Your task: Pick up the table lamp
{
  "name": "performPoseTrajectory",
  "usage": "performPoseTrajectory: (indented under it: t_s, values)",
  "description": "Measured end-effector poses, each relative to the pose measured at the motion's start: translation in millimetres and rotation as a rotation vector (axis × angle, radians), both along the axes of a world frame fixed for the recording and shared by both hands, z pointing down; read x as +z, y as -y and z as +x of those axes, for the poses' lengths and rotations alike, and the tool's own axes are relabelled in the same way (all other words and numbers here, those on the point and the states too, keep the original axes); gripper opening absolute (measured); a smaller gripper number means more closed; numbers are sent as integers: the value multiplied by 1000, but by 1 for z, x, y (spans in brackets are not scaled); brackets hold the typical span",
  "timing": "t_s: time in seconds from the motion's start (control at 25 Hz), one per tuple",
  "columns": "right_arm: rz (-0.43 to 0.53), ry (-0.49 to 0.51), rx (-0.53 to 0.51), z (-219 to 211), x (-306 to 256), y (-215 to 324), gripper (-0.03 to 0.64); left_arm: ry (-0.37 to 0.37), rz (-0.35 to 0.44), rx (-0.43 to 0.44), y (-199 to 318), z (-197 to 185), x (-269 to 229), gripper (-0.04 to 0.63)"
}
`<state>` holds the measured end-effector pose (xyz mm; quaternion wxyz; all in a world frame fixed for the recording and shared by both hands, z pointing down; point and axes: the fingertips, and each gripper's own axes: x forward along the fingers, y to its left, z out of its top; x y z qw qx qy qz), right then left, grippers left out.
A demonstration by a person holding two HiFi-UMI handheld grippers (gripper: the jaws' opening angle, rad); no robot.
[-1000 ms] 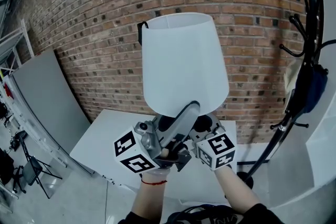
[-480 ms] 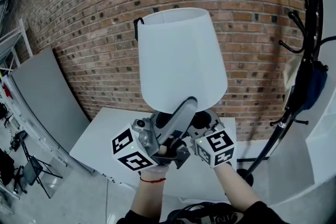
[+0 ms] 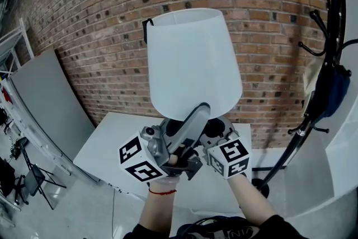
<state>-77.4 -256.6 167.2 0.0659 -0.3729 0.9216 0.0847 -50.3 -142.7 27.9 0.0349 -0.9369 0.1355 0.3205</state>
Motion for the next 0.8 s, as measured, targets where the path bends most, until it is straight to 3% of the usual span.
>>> performPoseTrajectory:
  t_s: [0.8]
  values:
    - [27, 0, 30, 6, 7, 23, 149, 1, -2, 30, 21, 2, 9, 11]
